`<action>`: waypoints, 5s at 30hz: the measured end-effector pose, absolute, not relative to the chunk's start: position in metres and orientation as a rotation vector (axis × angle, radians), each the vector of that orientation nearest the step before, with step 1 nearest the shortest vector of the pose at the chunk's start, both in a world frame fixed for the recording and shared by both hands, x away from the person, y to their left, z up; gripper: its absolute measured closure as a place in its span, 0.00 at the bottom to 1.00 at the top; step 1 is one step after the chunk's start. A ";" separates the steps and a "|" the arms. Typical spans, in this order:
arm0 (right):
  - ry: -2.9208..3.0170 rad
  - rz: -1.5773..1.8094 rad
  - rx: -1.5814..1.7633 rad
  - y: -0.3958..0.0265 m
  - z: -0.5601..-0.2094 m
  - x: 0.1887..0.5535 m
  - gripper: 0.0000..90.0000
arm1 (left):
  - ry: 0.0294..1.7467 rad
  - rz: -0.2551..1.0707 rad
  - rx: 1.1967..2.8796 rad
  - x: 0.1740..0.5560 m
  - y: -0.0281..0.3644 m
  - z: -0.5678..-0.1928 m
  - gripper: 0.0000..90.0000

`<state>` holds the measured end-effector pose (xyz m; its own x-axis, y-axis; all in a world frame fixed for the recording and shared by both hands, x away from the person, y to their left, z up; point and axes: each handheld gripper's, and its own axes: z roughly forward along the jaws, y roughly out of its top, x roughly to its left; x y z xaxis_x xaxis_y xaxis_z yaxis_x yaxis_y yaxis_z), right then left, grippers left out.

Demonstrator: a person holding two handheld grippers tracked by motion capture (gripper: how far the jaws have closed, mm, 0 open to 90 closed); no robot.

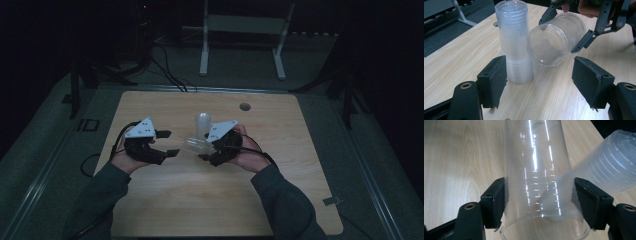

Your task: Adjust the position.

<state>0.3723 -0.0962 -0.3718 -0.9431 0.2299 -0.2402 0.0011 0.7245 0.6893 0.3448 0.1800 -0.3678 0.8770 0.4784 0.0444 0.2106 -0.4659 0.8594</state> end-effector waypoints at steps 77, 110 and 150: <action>2.722 0.743 -0.013 -0.070 -0.388 0.363 0.35 | 0.310 0.443 2.500 0.338 0.135 -0.379 0.29; 2.737 0.687 -0.099 -0.062 -0.394 0.355 0.35 | 0.253 0.338 2.632 0.343 0.118 -0.389 0.30; 2.711 0.673 -0.156 -0.060 -0.395 0.350 0.21 | 0.245 0.252 2.668 0.350 0.114 -0.401 0.46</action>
